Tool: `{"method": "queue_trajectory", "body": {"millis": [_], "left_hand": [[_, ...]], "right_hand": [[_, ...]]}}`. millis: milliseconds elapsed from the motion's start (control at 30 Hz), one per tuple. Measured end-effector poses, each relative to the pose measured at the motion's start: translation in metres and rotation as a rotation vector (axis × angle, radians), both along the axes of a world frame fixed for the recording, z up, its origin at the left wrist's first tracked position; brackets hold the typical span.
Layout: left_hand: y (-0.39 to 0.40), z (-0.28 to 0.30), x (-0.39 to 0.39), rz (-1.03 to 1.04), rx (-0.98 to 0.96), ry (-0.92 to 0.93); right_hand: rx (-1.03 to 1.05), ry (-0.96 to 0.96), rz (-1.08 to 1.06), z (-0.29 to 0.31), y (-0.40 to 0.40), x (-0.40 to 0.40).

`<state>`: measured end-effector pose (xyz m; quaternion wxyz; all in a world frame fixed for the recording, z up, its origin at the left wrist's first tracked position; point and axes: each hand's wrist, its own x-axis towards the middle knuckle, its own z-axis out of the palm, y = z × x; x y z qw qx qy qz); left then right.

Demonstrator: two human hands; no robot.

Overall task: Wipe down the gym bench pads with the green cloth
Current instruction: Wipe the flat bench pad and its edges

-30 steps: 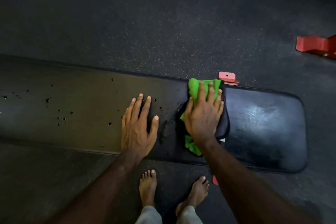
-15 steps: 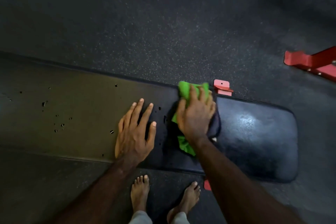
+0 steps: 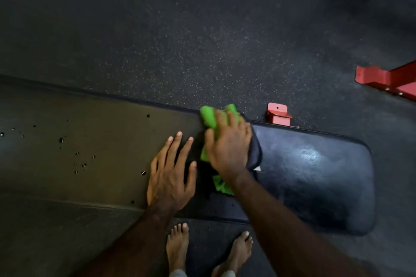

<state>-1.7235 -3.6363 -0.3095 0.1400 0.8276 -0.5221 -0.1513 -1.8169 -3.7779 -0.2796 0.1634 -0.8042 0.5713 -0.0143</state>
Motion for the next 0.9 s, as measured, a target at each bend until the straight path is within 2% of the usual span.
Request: {"method": "queue_trajectory", "body": {"millis": [67, 133, 167, 267, 333, 400, 533, 600, 633, 767, 800, 833, 900], "left_hand": [[0.000, 0.000, 0.000, 0.007, -0.011, -0.003], [-0.001, 0.000, 0.000, 0.009, -0.011, -0.006], [-0.001, 0.000, 0.001, 0.011, -0.008, -0.004], [-0.001, 0.001, 0.000, 0.010, -0.003, 0.005], [-0.001, 0.000, 0.001, 0.010, -0.001, 0.006], [-0.001, 0.000, 0.000, 0.009, 0.003, 0.007], [-0.001, 0.000, 0.000, 0.011, -0.003, -0.003], [0.000, 0.000, 0.000, 0.009, -0.003, -0.012], [0.000, 0.000, 0.000, 0.007, -0.006, -0.016], [-0.002, 0.000, -0.001, 0.010, -0.002, -0.023], [-0.002, 0.000, -0.001, 0.009, 0.001, -0.023], [-0.001, 0.000, -0.001, 0.007, 0.003, -0.023], [0.000, 0.000, 0.001, -0.005, 0.009, -0.011]], "right_hand": [[0.019, -0.029, 0.322, 0.000, 0.016, -0.009], [0.014, -0.020, 0.440, -0.005, 0.005, -0.039], [-0.018, 0.013, 0.379, -0.009, -0.005, -0.052], [-0.057, 0.050, -0.122, -0.007, -0.039, -0.072], [-0.028, 0.031, -0.332, -0.002, -0.043, -0.054], [-0.031, 0.030, -0.227, 0.000, -0.021, -0.035], [0.074, -0.007, 0.402, -0.002, 0.024, -0.051], [0.060, -0.016, 0.565, -0.008, 0.013, -0.078], [0.035, -0.009, 0.535, -0.010, 0.006, -0.087], [0.037, -0.017, -0.041, -0.004, 0.021, -0.062], [0.059, -0.025, -0.097, -0.001, 0.036, -0.049], [0.088, -0.051, -0.051, 0.001, 0.055, -0.041], [0.168, -0.077, 0.228, 0.005, 0.086, -0.048]]}}
